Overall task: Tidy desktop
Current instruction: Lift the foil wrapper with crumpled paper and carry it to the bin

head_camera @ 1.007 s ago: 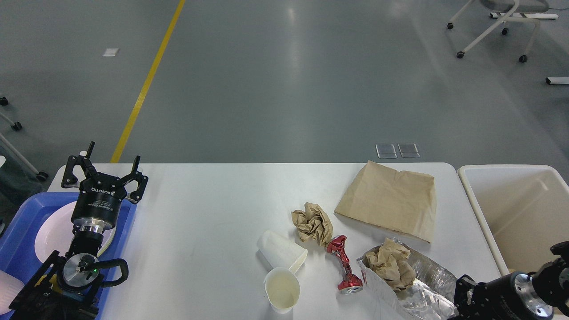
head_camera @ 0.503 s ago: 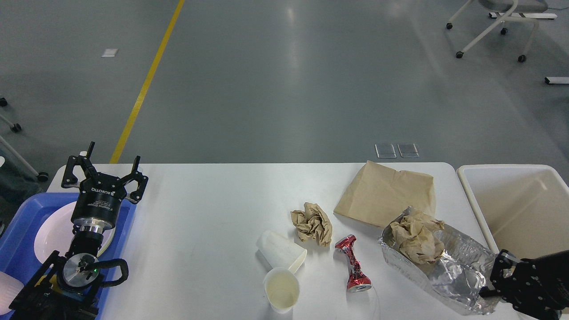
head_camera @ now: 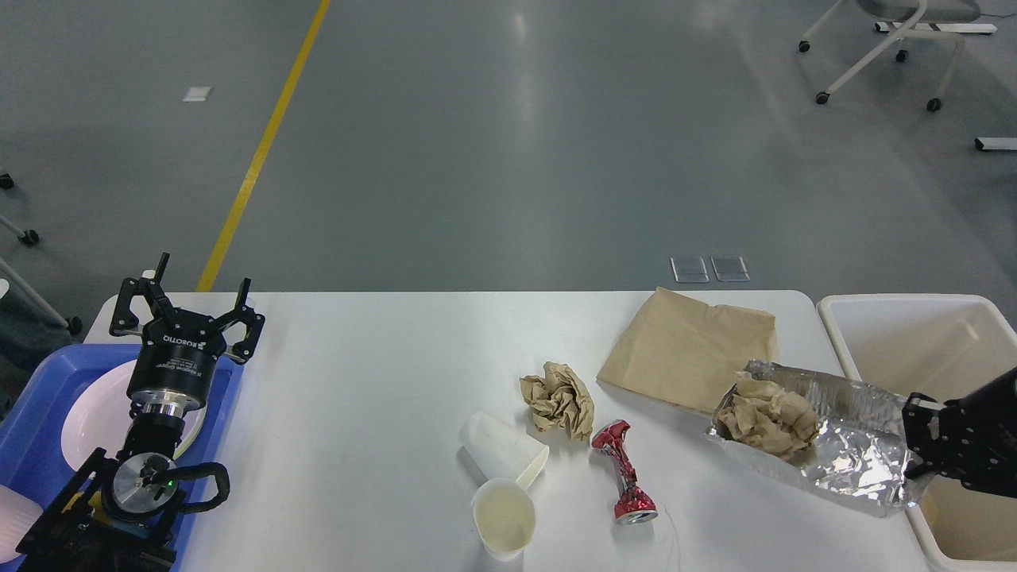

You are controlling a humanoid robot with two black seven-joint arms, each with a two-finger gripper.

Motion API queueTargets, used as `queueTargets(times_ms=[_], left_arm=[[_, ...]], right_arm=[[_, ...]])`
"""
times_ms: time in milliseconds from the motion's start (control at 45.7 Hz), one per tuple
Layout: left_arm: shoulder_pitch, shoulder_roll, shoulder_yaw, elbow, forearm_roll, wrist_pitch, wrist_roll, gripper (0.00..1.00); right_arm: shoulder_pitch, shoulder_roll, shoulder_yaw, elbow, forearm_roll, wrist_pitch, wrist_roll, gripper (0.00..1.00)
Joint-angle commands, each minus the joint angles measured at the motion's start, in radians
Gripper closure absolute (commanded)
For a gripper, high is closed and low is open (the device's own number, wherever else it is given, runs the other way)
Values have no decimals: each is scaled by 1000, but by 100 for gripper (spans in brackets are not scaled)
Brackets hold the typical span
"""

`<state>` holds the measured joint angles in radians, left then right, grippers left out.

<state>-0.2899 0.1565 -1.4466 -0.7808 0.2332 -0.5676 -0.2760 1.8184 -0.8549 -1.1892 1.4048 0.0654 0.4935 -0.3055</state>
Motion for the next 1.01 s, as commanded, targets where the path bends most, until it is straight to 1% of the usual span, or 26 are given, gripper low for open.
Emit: queueTargets(times_ms=[0, 109, 285, 438, 547, 678, 766, 875, 985], left_arm=[[0, 0, 0, 0, 0, 0, 0, 4], [0, 0, 0, 0, 0, 0, 0, 4], [0, 0, 0, 0, 0, 0, 1, 4], [0, 0, 0, 0, 0, 0, 1, 4], [0, 0, 0, 0, 0, 0, 0, 4], [0, 0, 0, 0, 0, 0, 0, 4], [0, 0, 0, 0, 0, 0, 1, 4], [0, 0, 0, 0, 0, 0, 0, 4], [0, 0, 0, 0, 0, 0, 0, 4]], right_arm=[[137, 62, -130, -27, 77, 8, 22, 100], [231, 89, -194, -24, 89, 23, 22, 100], [349, 97, -314, -6, 194, 138, 28, 100], [415, 189, -388, 42, 194, 146, 28, 100], [420, 186, -389, 40, 194, 148, 28, 100], [418, 165, -391, 34, 198, 134, 28, 100], [403, 126, -391, 26, 205, 120, 28, 100], [366, 90, -397, -7, 202, 47, 26, 100], [254, 57, -383, -90, 206, -22, 28, 100]])
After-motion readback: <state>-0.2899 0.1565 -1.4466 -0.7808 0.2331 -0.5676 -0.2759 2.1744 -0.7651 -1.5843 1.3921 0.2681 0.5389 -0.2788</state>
